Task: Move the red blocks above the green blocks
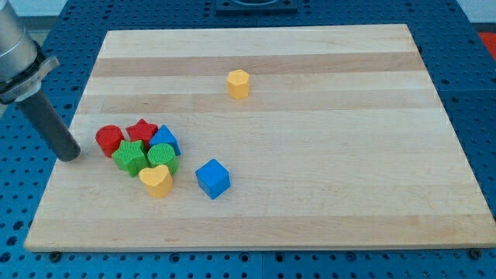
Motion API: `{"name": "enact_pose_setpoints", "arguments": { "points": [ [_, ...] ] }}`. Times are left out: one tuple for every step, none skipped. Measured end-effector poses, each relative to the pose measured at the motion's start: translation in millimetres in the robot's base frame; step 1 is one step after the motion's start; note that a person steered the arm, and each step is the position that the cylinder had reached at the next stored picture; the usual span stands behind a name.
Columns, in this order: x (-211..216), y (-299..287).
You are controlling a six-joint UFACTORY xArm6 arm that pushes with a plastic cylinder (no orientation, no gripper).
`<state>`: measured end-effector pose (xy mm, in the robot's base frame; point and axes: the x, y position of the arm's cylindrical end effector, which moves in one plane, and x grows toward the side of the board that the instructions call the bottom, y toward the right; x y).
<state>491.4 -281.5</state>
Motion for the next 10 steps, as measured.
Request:
{"name": "enact_pose_setpoints", "arguments": {
  "points": [
    [-2,26],
    [-3,56],
    [3,73],
    [8,83],
    [10,74],
    [8,50],
    [-2,36],
    [-38,35],
    [-39,58],
    [-36,58]
  ]
}}
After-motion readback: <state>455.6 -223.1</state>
